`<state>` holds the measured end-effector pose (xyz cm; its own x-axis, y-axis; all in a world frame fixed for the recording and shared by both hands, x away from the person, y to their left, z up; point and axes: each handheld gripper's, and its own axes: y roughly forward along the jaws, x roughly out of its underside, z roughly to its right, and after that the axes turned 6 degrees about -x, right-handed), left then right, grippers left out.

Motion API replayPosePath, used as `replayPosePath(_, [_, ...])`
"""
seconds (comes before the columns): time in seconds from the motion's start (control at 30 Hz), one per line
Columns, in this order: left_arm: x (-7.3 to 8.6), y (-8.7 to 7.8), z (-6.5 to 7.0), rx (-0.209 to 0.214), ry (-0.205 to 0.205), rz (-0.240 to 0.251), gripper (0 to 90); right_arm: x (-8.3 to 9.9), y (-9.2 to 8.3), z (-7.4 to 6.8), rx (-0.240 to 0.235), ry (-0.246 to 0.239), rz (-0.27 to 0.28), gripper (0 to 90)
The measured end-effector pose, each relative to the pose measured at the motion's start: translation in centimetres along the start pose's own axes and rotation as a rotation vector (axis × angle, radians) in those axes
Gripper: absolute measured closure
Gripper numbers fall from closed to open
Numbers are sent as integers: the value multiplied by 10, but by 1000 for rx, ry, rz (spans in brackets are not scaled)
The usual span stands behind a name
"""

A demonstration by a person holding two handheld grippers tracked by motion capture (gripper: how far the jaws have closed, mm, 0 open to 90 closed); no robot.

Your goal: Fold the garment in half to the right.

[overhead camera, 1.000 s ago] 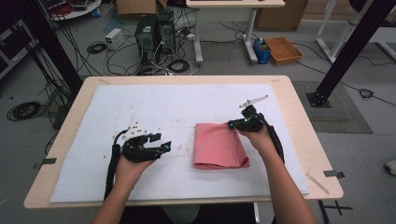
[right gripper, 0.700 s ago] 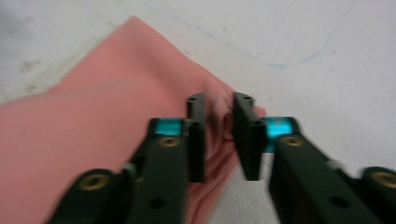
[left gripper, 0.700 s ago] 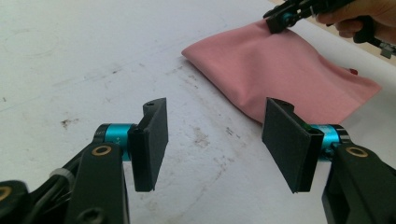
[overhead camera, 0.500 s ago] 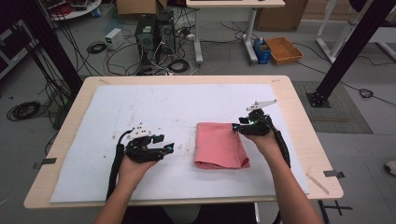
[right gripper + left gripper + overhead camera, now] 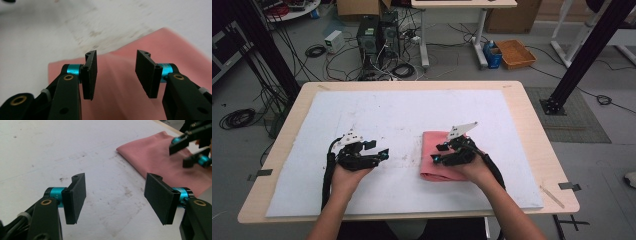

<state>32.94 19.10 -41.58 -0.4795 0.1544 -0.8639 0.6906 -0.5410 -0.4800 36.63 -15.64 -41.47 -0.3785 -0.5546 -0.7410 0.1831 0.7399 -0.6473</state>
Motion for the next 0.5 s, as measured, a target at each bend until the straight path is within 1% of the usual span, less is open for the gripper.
replayPosePath(0.07, [1,-1,-3,-9,-6,-3,341,4,7,-6,-6,-12,-39,541])
replayPosePath(0.13, [1,-1,-4,-14,-12,-1,341,9,11,-16,-2,-51,-75,561])
replayPosePath(0.17, [1,-1,-5,-19,-8,-1,341,11,13,-20,12,-72,-95,563])
replayPosePath(0.23, [1,0,-6,-22,-11,-1,341,15,13,-26,39,-95,-104,584])
replayPosePath(0.33, [2,1,-5,-21,-14,-7,341,15,11,-29,34,-106,-113,571])
replayPosePath(0.37, [2,1,-4,-19,-13,-7,341,15,8,-30,36,-114,-111,549])
replayPosePath(0.4, [2,1,-4,-19,-10,-10,341,15,-1,-30,49,-119,-90,538])
replayPosePath(0.43, [2,2,-4,-17,-7,-11,341,16,-8,-30,64,-114,-65,538])
replayPosePath(0.47, [3,2,-4,-17,-7,-12,341,19,-22,-28,85,-88,-21,538])
replayPosePath(0.5, [3,2,-4,-17,-6,-13,341,24,-34,-25,109,-70,6,538])
